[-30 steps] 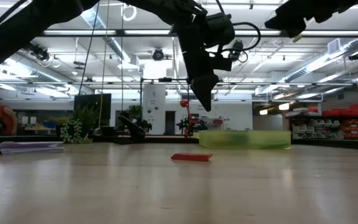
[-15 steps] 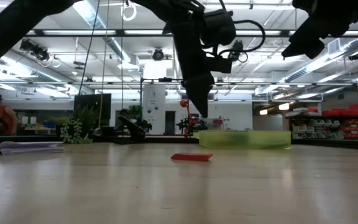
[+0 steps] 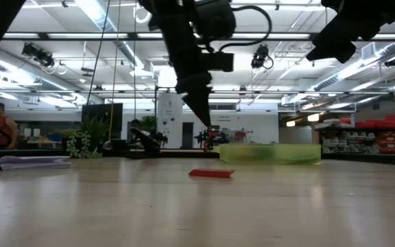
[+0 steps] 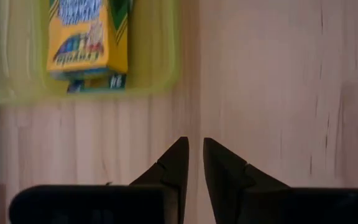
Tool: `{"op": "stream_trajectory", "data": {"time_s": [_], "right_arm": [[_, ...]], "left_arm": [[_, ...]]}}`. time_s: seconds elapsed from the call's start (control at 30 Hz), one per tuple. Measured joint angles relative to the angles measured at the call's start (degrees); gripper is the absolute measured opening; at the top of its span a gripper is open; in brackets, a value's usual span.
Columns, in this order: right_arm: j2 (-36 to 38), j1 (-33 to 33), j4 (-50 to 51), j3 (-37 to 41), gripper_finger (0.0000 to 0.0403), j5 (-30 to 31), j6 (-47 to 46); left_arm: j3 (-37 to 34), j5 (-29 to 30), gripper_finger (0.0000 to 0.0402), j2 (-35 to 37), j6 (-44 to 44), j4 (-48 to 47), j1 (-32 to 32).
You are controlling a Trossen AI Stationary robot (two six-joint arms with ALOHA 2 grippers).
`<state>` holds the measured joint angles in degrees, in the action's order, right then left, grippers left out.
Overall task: Pack school essentials
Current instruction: Put the blue sticky notes into the yellow supply box
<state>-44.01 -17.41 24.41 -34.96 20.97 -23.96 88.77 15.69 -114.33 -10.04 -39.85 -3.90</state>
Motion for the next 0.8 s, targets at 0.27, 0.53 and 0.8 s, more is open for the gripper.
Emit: {"op": "stream_trajectory", "data": {"time_s": [0.27, 0.53, 0.8], "right_arm": [[0.0, 0.0, -2.6, 0.0, 0.0212, 2.2, 0.1], [0.0, 0.0, -4.6, 0.0, 0.0212, 5.2, 1.6], [0.0, 0.0, -5.5, 0.0, 0.0212, 5.6, 2.4]], "left_arm": [[-12.0, 0.1, 0.0057, 9.0, 0.0, 5.4, 0.0], [-20.9, 0.1, 0.0053, 19.7, -0.1, 7.1, -1.6], [-28.1, 0.1, 0.0053, 30.5, -0.2, 9.3, -3.1]]}}
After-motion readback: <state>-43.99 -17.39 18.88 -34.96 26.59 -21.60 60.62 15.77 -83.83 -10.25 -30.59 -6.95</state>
